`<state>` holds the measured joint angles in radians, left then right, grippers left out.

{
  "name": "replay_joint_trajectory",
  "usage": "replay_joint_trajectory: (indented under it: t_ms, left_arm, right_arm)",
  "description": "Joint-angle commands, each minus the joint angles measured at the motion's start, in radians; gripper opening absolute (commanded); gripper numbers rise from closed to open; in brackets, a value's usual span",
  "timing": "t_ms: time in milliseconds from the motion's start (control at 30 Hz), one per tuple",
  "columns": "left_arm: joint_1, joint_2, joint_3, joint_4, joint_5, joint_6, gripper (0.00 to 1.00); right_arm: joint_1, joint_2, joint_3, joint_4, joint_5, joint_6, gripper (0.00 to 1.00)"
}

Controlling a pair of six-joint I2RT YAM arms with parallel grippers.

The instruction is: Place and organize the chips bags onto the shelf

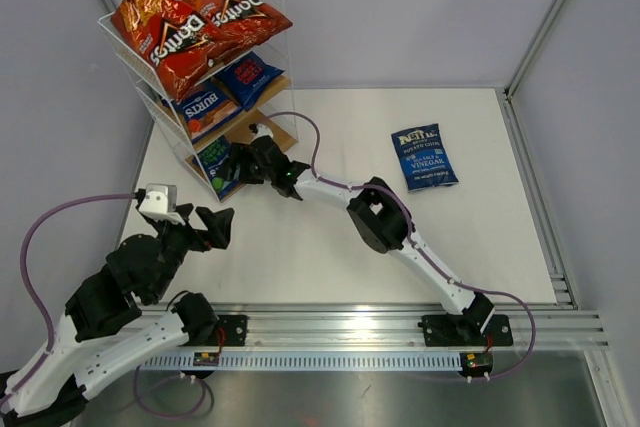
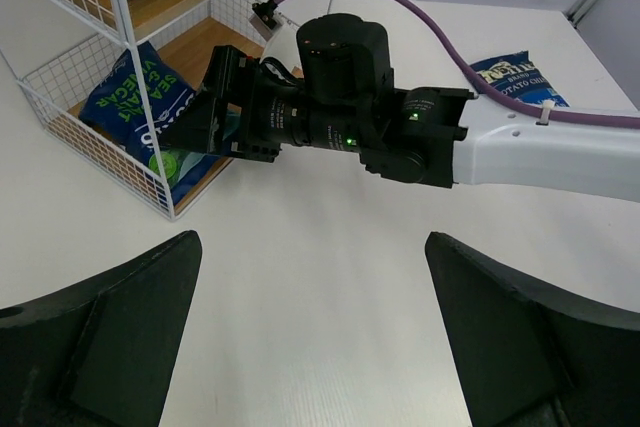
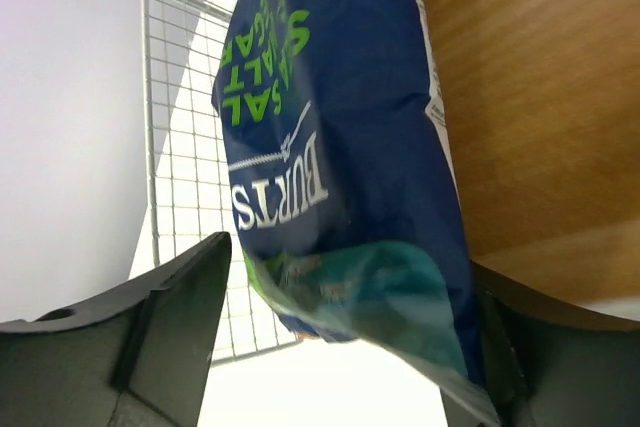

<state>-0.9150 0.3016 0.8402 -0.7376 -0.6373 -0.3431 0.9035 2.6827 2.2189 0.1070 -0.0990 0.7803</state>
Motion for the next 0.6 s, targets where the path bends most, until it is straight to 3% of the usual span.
replay_joint_trajectory:
  t_ms: [0, 100, 367, 567]
  left_arm:
    - [0.007, 0.019, 0.000, 0.043, 0.028, 0.024, 0.99]
    - [0.007, 0.019, -0.001, 0.043, 0.033, 0.023, 0.99]
    - [0.008, 0.025, -0.001, 0.038, 0.022, 0.013, 0.99]
    - [0.010, 0.010, -0.006, 0.040, 0.011, 0.012, 0.99]
  right_arm:
    - [0.014, -0.121, -0.086, 0.019, 0.077, -0.044, 0.81]
    - [0.012, -0.188, -0.175, 0.037, 0.093, -0.059, 0.99]
    - [0.002, -0.309, -0.310, 0.051, 0.146, -0.092, 0.99]
    - [-0.011, -0.420, -0.511, 0.178, 0.174, -0.058, 1.00]
